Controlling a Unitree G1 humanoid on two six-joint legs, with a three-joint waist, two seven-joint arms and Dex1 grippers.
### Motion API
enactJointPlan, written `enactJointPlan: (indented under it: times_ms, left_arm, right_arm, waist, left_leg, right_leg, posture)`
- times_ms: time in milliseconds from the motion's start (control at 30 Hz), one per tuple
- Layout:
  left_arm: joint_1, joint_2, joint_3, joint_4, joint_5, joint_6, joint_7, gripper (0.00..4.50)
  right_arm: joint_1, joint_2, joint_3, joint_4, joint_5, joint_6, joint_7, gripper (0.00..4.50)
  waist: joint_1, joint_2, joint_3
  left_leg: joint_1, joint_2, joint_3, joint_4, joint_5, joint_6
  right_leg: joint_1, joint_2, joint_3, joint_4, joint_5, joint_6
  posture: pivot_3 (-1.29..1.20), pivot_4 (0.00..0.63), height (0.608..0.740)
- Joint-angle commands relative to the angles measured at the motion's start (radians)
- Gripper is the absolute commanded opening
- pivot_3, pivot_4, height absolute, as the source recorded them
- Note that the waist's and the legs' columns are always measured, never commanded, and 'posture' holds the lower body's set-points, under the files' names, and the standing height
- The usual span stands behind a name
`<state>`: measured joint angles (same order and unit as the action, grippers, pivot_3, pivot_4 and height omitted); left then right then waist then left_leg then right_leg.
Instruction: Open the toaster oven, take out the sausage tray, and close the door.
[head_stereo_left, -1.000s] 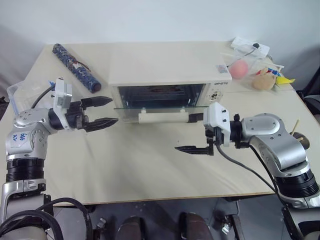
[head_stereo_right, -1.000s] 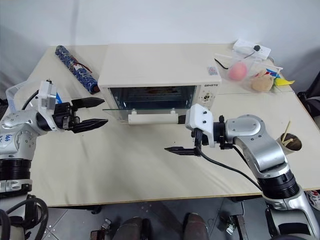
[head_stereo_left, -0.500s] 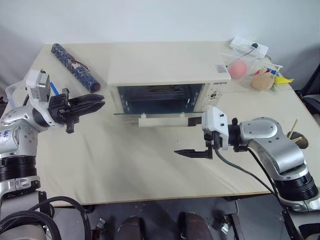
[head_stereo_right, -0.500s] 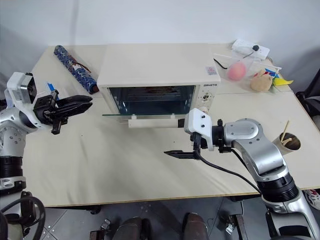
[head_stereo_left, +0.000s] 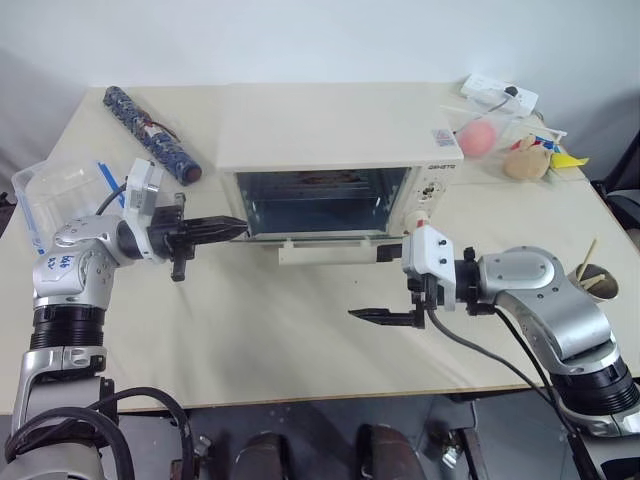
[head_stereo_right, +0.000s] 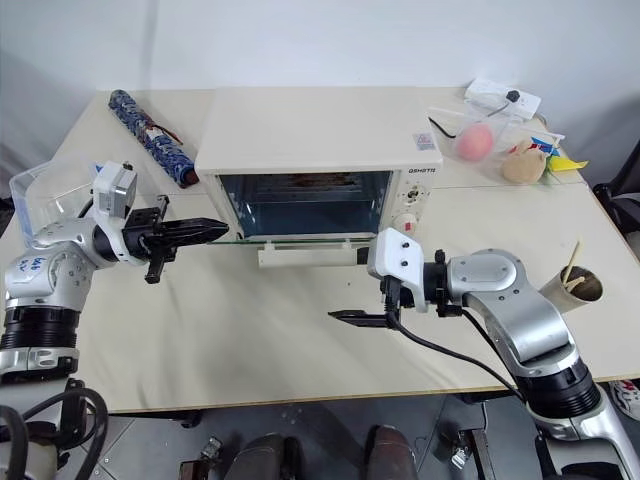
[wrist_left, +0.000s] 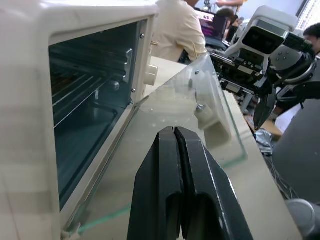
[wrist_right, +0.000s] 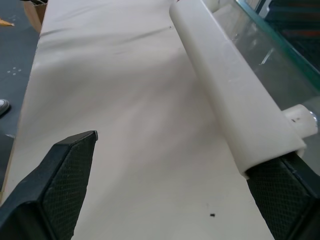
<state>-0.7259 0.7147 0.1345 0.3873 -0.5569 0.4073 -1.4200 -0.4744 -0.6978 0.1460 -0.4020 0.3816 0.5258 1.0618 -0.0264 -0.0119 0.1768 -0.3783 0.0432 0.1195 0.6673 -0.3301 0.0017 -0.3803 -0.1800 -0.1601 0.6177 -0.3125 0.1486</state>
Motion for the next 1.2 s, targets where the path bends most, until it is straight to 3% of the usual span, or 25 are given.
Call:
enactJointPlan:
  times_ms: [33, 400, 600, 767, 933, 1100, 1200]
  left_arm:
    - [-0.026, -0.005, -0.016, 0.014, 0.015, -0.016, -0.025, 0.02]
    - [-0.022, -0.020, -0.071, 0.013, 0.053, -0.019, -0.072, 0.02]
    - [0.000, -0.026, -0.120, -0.003, 0.089, -0.032, -0.091, 0.02]
    - [0.012, -0.026, -0.160, 0.005, 0.129, -0.067, -0.107, 0.02]
    - [0.035, -0.028, -0.196, 0.008, 0.169, -0.115, -0.107, 0.02]
    - [0.066, -0.038, -0.220, -0.014, 0.203, -0.150, -0.077, 0.02]
    - [0.112, -0.048, -0.231, -0.037, 0.237, -0.214, -0.052, 0.02]
  right_arm:
    - [0.047, -0.021, -0.041, -0.071, 0.024, 0.028, -0.033, 4.50]
    - [0.257, -0.120, -0.132, -0.144, 0.018, 0.078, -0.091, 4.50]
    - [0.469, -0.288, -0.278, -0.202, 0.005, 0.085, -0.049, 4.50]
    - [0.523, -0.372, -0.432, -0.229, 0.027, 0.110, -0.022, 4.50]
    - [0.413, -0.372, -0.430, -0.254, 0.057, 0.133, -0.065, 4.50]
    - [0.174, -0.290, -0.281, -0.254, 0.042, 0.156, -0.173, 4.50]
    - [0.025, -0.201, -0.100, -0.216, -0.058, 0.150, -0.253, 4.50]
  waist:
    - [0.001, 0.000, 0.000]
    - [0.026, -0.001, 0.000]
    - [0.039, -0.001, 0.000]
    - [0.042, -0.001, 0.000]
    - [0.043, -0.001, 0.000]
    - [0.035, -0.001, 0.000]
    - [0.029, -0.001, 0.000]
  left_leg:
    - [0.000, 0.000, 0.000, 0.000, 0.000, 0.000]
    - [-0.003, 0.000, -0.001, 0.008, 0.000, 0.000]
    - [-0.009, 0.000, -0.003, 0.016, -0.001, 0.002]
    - [-0.009, 0.000, -0.002, 0.017, -0.001, 0.002]
    - [-0.009, 0.000, -0.002, 0.017, -0.001, 0.002]
    - [-0.009, 0.001, -0.003, 0.017, -0.001, 0.002]
    - [-0.010, 0.001, -0.002, 0.017, -0.001, 0.002]
  right_leg:
    - [0.000, 0.000, 0.000, 0.000, 0.000, 0.000]
    - [0.001, 0.000, 0.000, 0.000, 0.000, 0.000]
    - [-0.001, 0.000, -0.001, 0.001, 0.000, 0.000]
    - [-0.001, 0.000, 0.000, 0.001, 0.000, 0.000]
    - [-0.001, 0.000, 0.001, 0.001, 0.000, 0.000]
    - [-0.001, 0.000, 0.000, 0.002, 0.000, -0.001]
    - [-0.002, 0.000, 0.000, 0.002, 0.000, 0.000]
  posture:
    - [0.00, 0.150, 0.740]
    - [0.00, 0.150, 0.740]
    - [0.00, 0.150, 0.740]
    - [0.00, 0.150, 0.740]
    - [0.00, 0.150, 0.740]
    - [0.00, 0.150, 0.740]
    - [0.00, 0.150, 0.740]
